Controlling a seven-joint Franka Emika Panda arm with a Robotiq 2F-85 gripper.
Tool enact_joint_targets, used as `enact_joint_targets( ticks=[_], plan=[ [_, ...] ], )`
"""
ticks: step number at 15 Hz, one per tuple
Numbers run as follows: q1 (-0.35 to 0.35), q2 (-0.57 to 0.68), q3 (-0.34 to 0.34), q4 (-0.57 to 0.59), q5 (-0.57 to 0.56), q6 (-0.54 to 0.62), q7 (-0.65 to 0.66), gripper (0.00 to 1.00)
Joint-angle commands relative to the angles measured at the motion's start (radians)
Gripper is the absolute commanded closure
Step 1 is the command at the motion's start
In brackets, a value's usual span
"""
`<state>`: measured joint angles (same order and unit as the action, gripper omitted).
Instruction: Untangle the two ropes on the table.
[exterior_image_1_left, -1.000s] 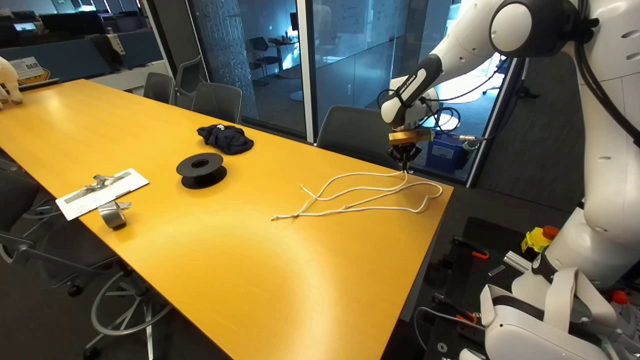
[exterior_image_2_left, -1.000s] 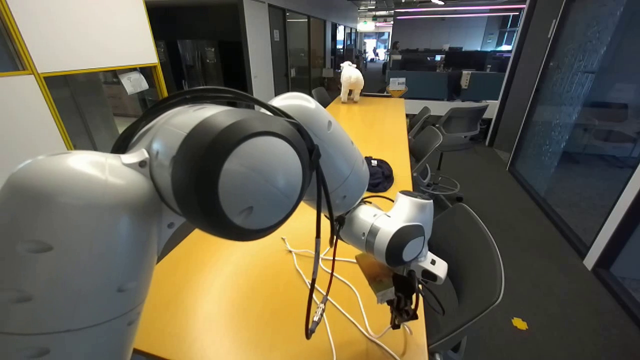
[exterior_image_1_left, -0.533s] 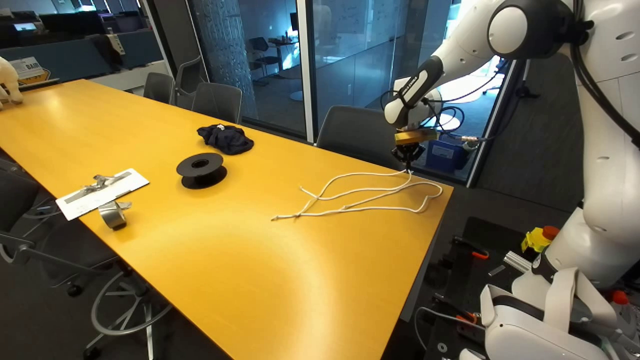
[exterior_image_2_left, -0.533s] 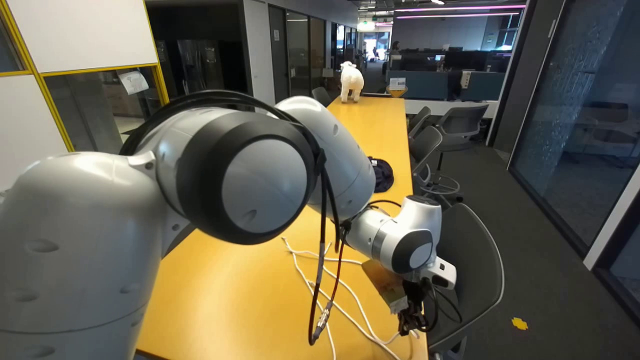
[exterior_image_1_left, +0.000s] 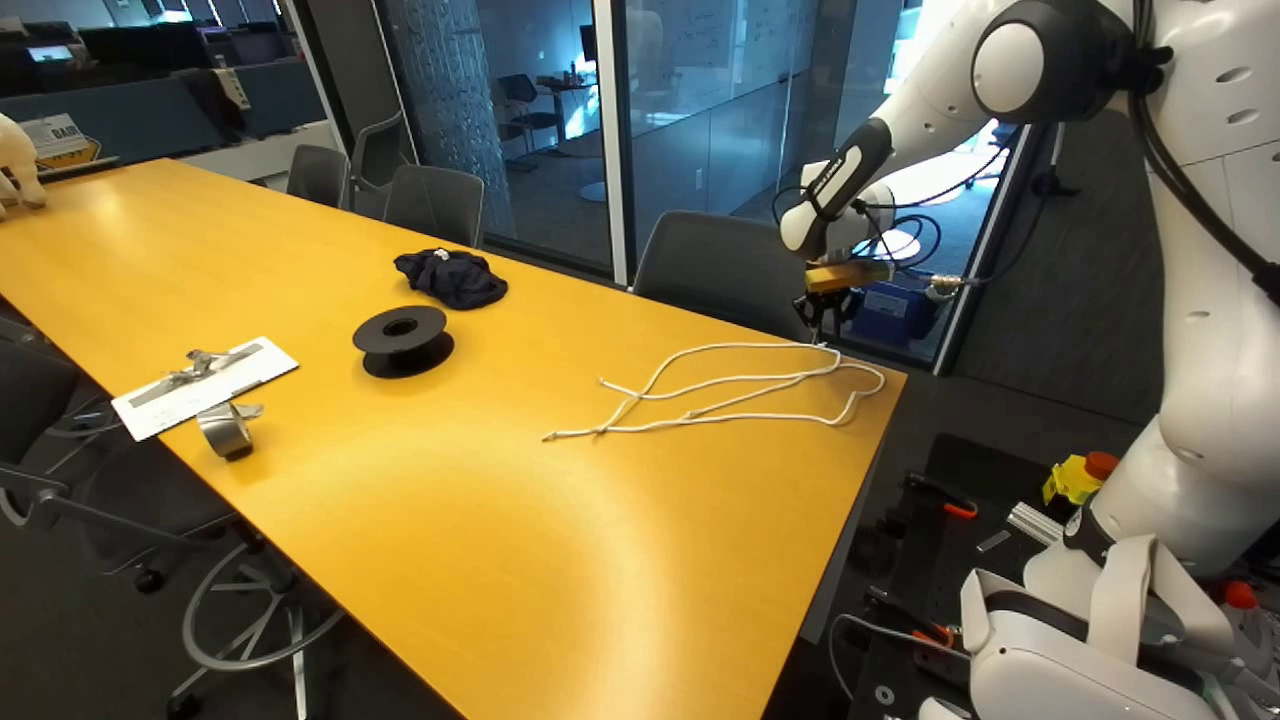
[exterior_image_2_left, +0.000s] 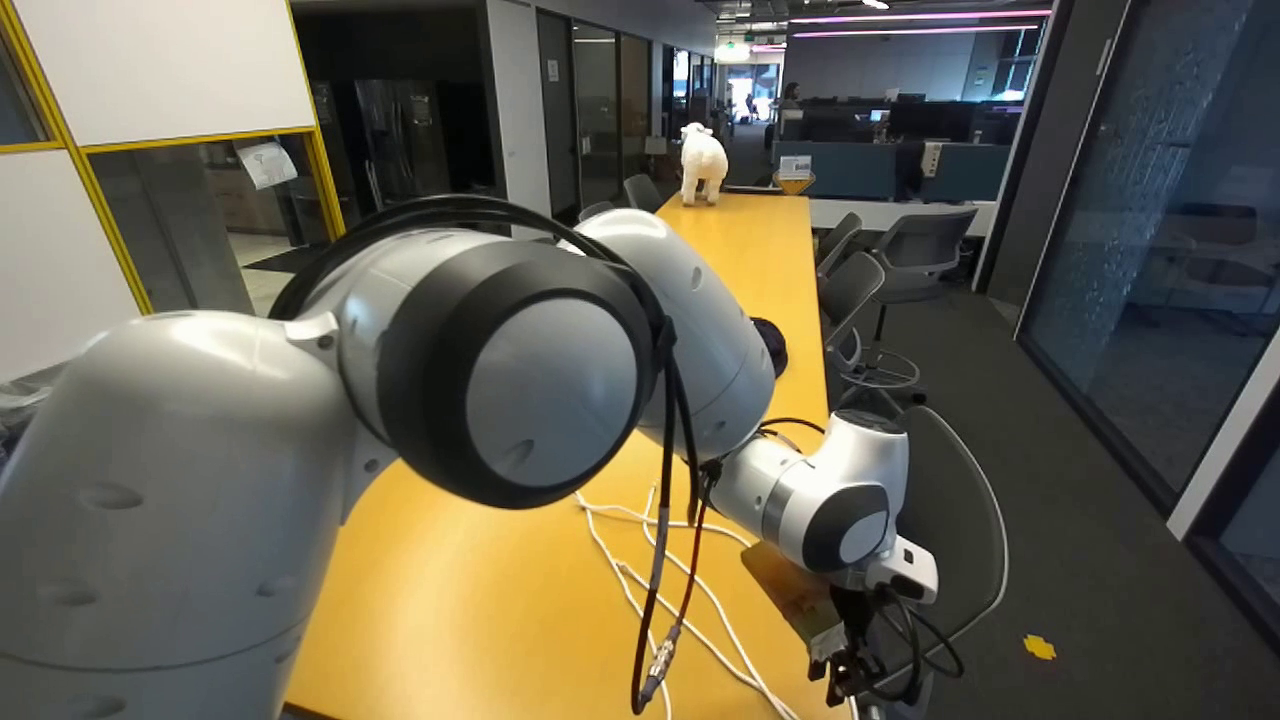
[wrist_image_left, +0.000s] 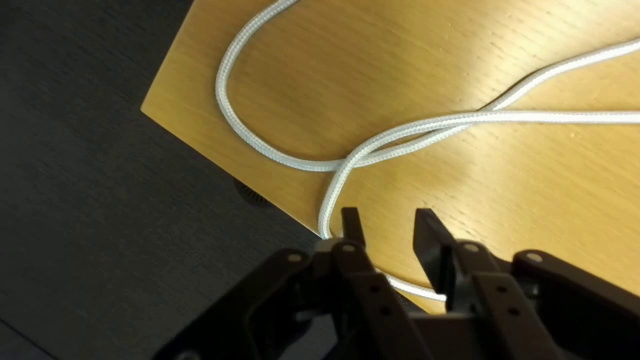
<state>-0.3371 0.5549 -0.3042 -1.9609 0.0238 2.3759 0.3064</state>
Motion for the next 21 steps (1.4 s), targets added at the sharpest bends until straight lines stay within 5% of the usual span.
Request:
enact_joint_targets(
  ticks=[1,6,13,21],
  plan=[
    [0.005,0.012,-0.001,0.023,0.013,0.01,-0.03,0.34],
    [0.056,0.004,0.036,0.036,0.001,0.024,-0.049,0.0],
    [0.13,0.024,0.203,0.127,0.102,-0.05,-0.098,0.0],
    [0.241,0.112,0.287,0.286,0.25,-0.187,0.029,0.0]
  ],
)
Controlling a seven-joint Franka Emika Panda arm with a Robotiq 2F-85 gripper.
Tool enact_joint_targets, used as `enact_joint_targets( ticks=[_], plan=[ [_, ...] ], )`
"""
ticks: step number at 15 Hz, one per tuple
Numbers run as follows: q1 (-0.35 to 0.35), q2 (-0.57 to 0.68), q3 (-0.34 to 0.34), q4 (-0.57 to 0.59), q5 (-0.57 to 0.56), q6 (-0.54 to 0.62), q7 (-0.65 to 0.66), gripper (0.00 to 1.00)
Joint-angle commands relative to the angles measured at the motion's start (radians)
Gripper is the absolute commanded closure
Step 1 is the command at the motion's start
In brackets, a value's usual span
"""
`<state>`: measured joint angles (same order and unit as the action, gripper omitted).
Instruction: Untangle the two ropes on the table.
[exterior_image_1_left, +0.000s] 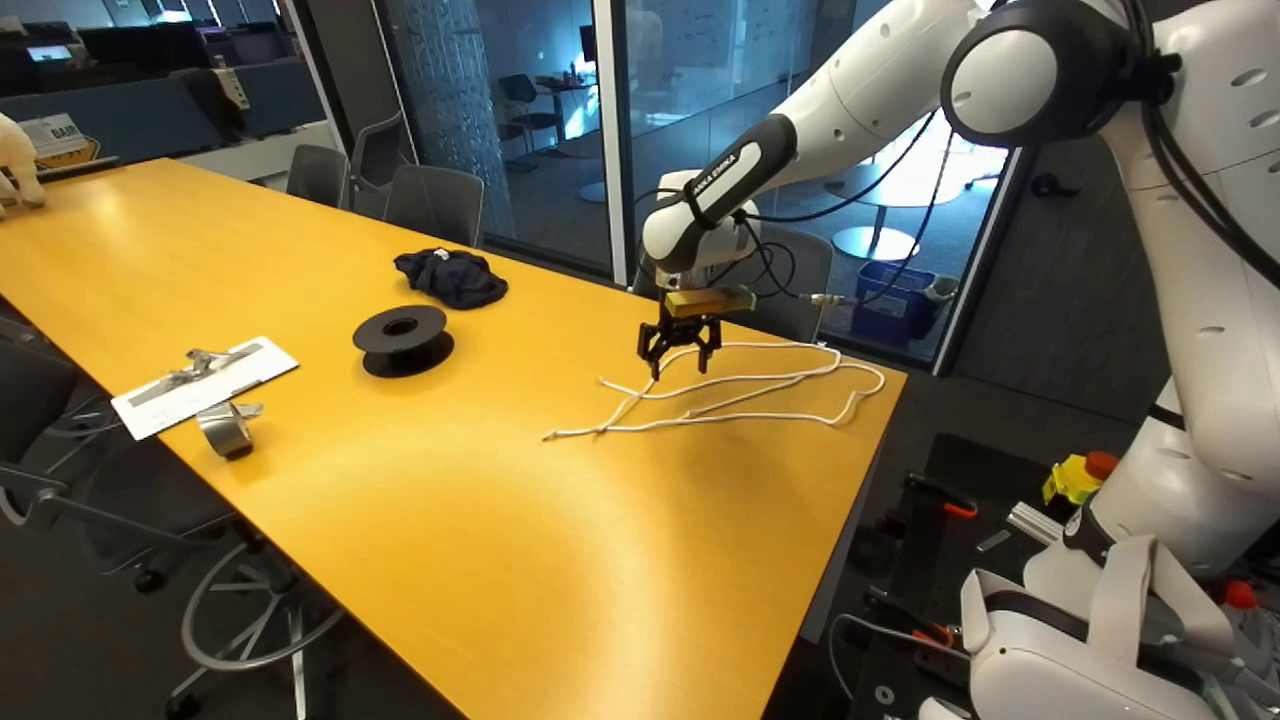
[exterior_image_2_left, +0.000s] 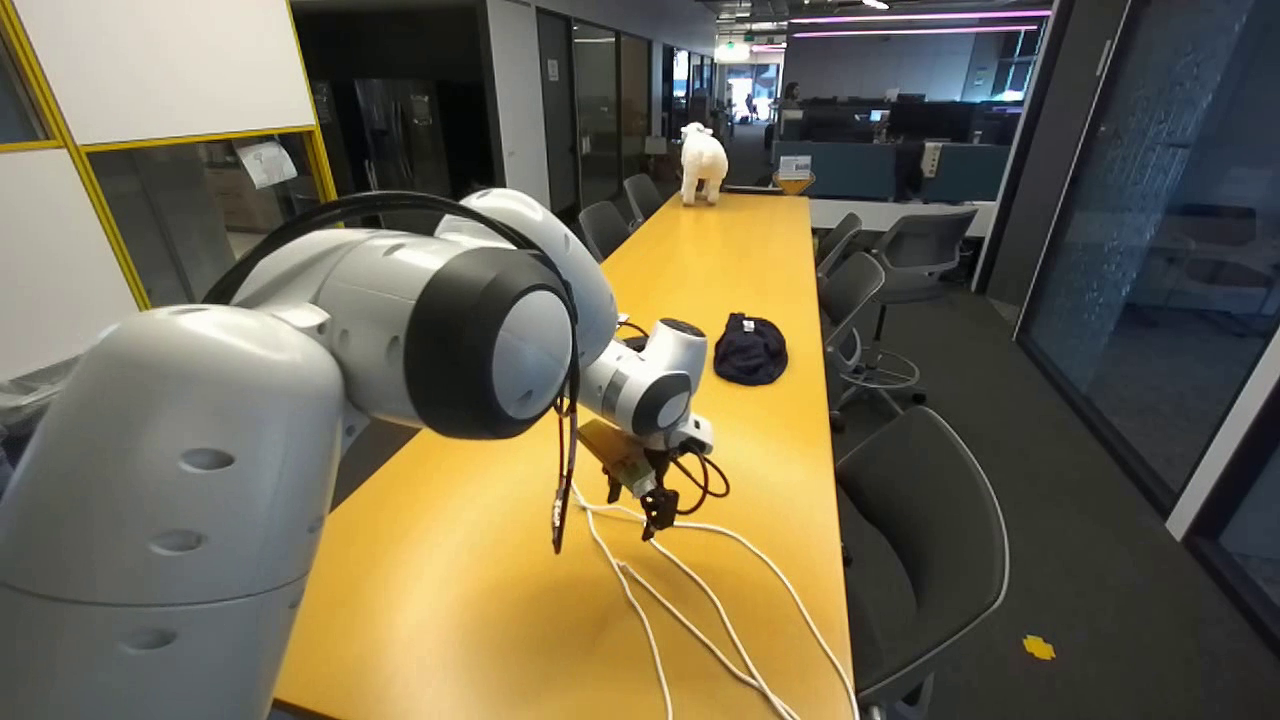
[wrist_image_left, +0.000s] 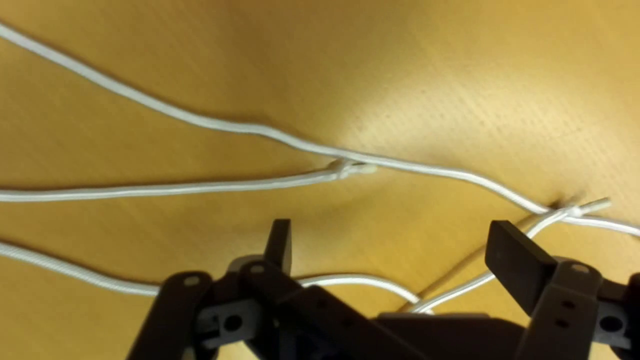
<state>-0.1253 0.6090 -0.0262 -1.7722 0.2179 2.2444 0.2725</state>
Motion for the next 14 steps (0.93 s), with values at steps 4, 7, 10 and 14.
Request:
enact_joint_targets(
  ticks=[4,7,10,14],
  plan=[
    [0.082,0.146,0.008,0.206,0.096,-0.062,0.17,0.0],
    [0.099,0.209,0.007,0.287,0.118,-0.057,0.228,0.0],
    [0.105,0.272,0.004,0.369,0.133,-0.058,0.282,0.0],
    [0.108,0.341,-0.002,0.451,0.129,-0.056,0.342,0.0]
  ],
)
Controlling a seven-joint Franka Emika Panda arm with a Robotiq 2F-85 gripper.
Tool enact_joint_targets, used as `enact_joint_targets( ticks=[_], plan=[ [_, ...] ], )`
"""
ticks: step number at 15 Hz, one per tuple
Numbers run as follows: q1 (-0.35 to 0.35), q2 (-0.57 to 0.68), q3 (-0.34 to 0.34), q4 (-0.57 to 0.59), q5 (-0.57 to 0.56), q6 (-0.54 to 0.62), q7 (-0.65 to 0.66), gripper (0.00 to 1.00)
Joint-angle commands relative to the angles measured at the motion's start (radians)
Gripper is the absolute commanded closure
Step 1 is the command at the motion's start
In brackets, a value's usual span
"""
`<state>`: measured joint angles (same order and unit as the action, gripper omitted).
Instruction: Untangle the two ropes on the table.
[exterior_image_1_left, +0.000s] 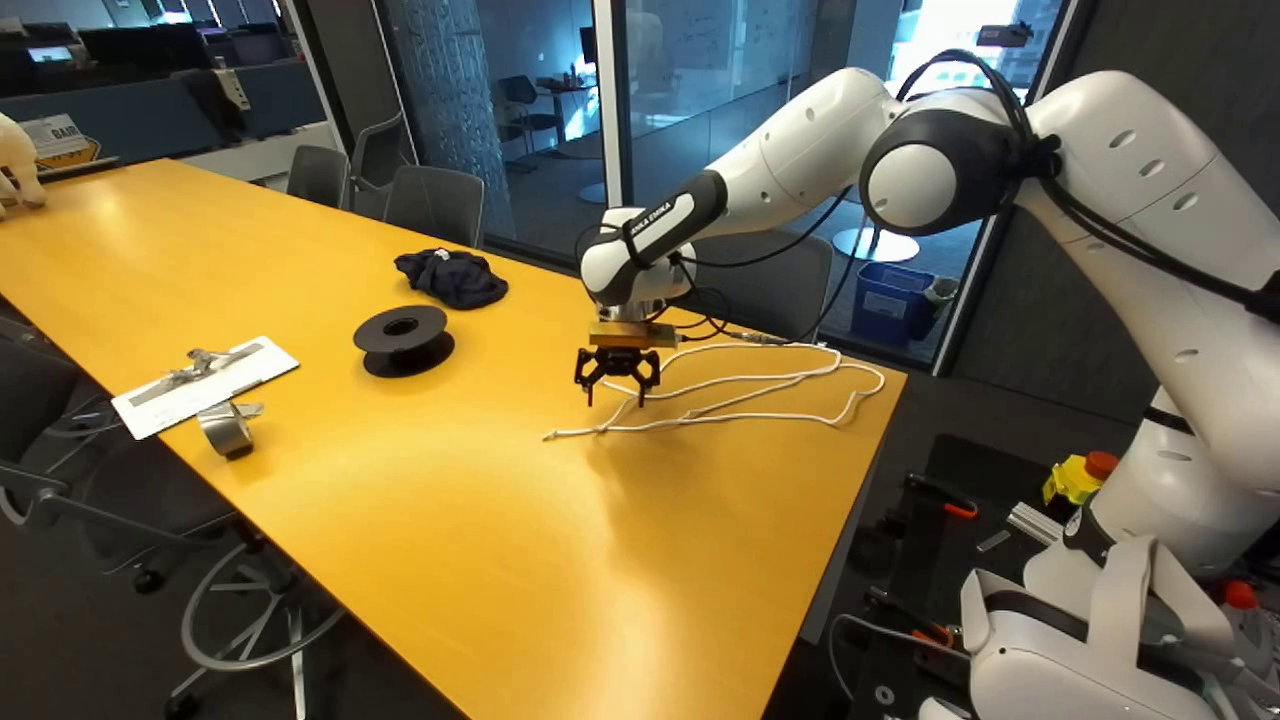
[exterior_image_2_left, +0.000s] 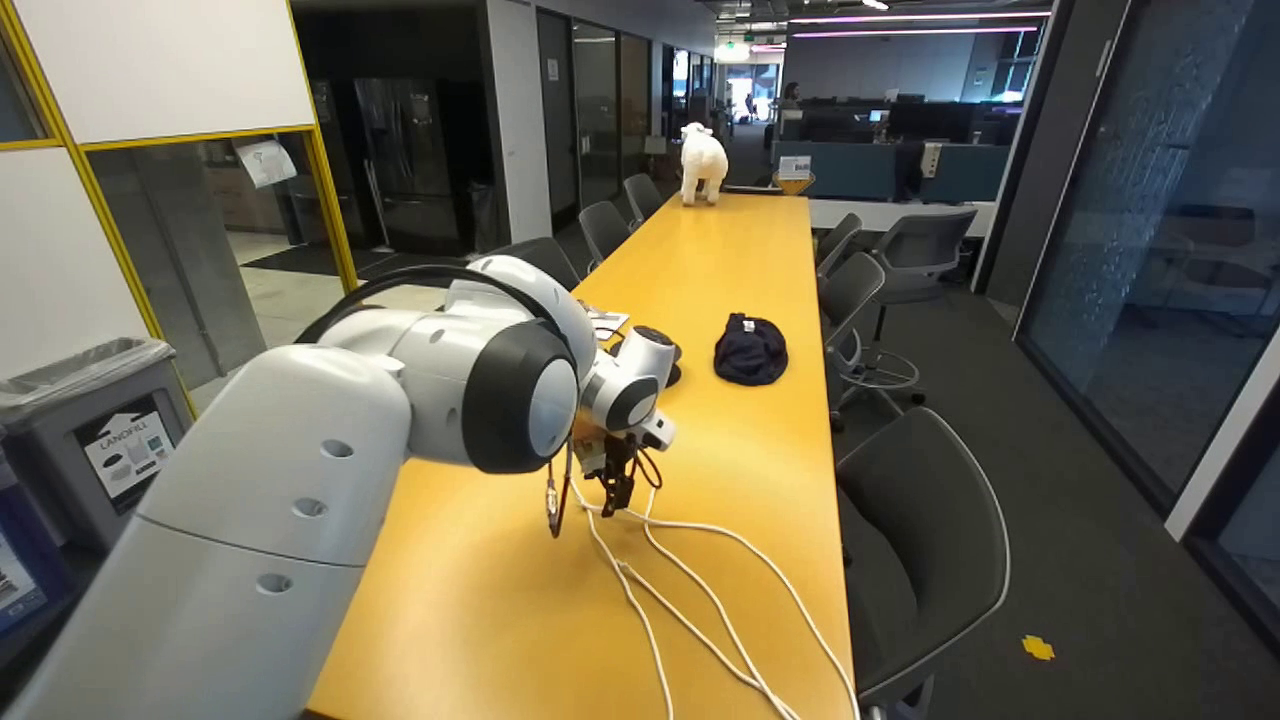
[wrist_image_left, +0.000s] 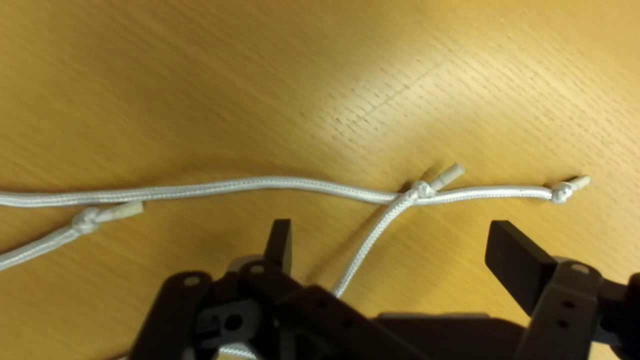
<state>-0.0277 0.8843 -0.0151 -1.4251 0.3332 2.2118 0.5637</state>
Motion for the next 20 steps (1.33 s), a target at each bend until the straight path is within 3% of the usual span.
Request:
enact_joint_targets(
  ticks=[1,13,14,15,17,20],
  plan=[
    [0.009,0.081,-0.012,0.121,0.015,-0.023,0.066,0.0],
    [0.003,0.172,-0.018,0.237,-0.003,-0.021,0.169,0.0],
    [0.003,0.174,-0.02,0.24,-0.005,-0.019,0.17,0.04],
    [0.004,0.177,-0.021,0.243,-0.009,-0.023,0.168,0.27],
    [0.006,0.18,-0.025,0.247,-0.015,-0.018,0.167,0.29],
    [0.006,0.182,-0.029,0.253,-0.021,-0.021,0.167,0.53]
  ],
)
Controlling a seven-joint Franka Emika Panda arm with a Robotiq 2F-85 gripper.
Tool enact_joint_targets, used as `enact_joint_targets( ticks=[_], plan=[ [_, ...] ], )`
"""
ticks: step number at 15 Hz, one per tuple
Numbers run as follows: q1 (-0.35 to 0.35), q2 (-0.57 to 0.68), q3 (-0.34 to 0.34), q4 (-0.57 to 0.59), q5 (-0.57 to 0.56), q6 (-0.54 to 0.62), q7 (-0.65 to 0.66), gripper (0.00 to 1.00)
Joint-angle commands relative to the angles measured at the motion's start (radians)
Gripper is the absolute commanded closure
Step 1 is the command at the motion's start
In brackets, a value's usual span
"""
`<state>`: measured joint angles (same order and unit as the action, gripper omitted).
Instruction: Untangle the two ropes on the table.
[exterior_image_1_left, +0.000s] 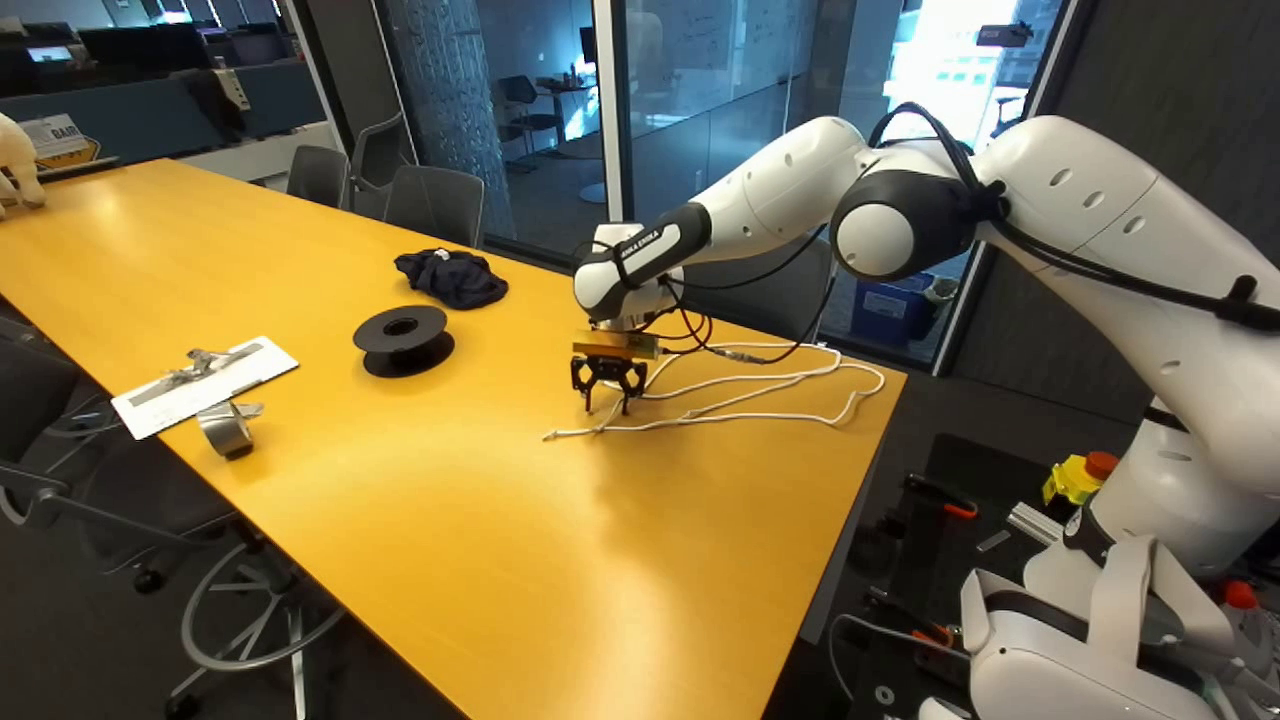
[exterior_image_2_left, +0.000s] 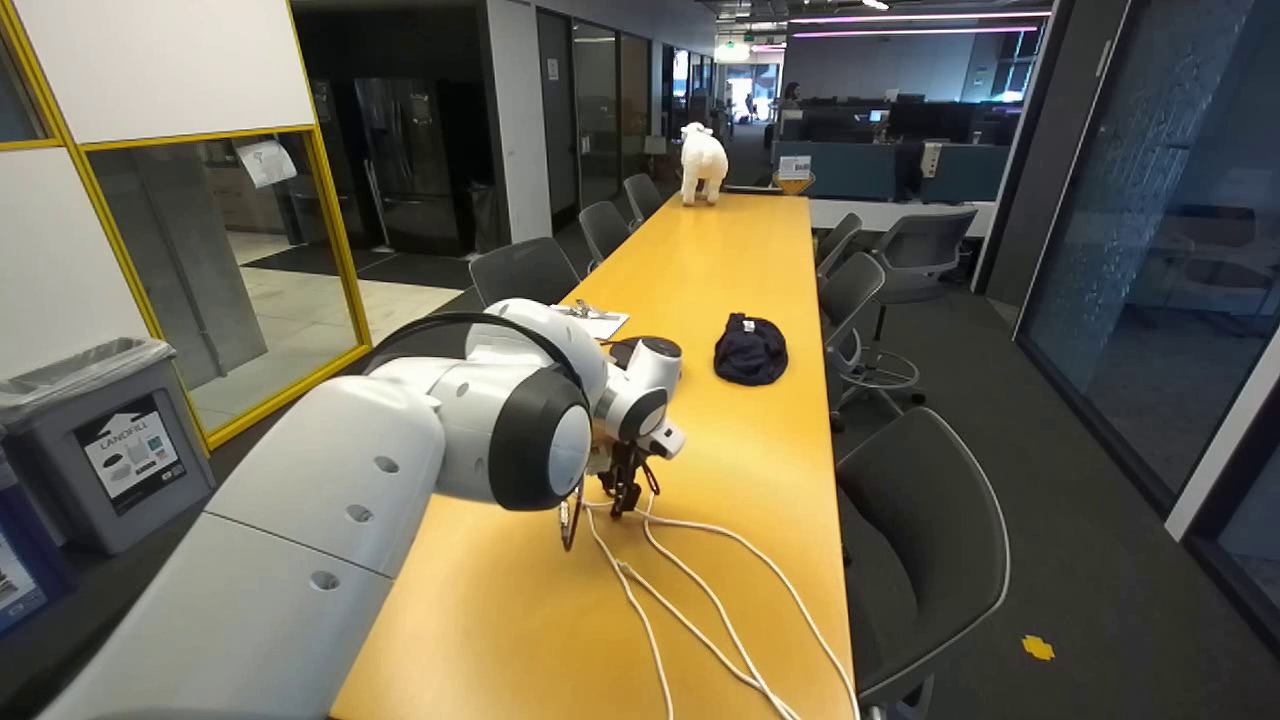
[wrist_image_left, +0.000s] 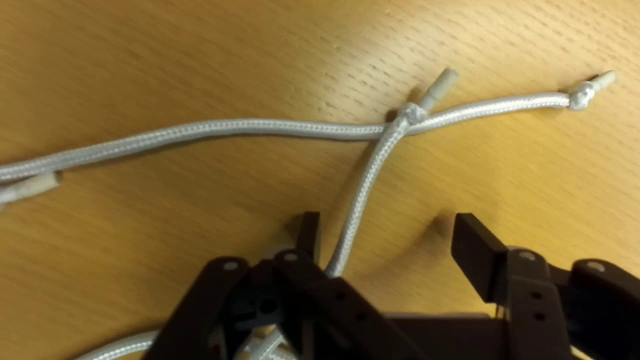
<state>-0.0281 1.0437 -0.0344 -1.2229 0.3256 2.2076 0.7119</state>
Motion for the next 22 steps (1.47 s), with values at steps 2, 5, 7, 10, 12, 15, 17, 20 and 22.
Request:
enact_joint_targets(
  ticks=[2,5,7,10,12,15,17,20,22],
  plan=[
    [0.006,0.023,-0.012,0.054,-0.017,-0.019,0.018,0.68],
    [0.005,0.021,-0.015,0.053,-0.022,-0.026,0.013,0.9],
    [0.004,0.02,-0.017,0.055,-0.024,-0.028,0.011,1.0],
    [0.002,0.022,-0.016,0.059,-0.024,-0.034,0.008,0.99],
    [-0.001,0.016,-0.014,0.057,-0.021,-0.034,0.005,0.99],
    [-0.015,-0.012,-0.009,0.059,-0.01,-0.033,0.0,0.99],
    [-0.029,-0.035,-0.008,0.076,-0.005,-0.037,-0.001,0.99],
    [-0.043,-0.039,-0.03,0.134,-0.008,-0.007,0.04,0.99],
    [-0.063,-0.015,-0.037,0.206,-0.005,-0.024,0.08,0.99]
  ],
)
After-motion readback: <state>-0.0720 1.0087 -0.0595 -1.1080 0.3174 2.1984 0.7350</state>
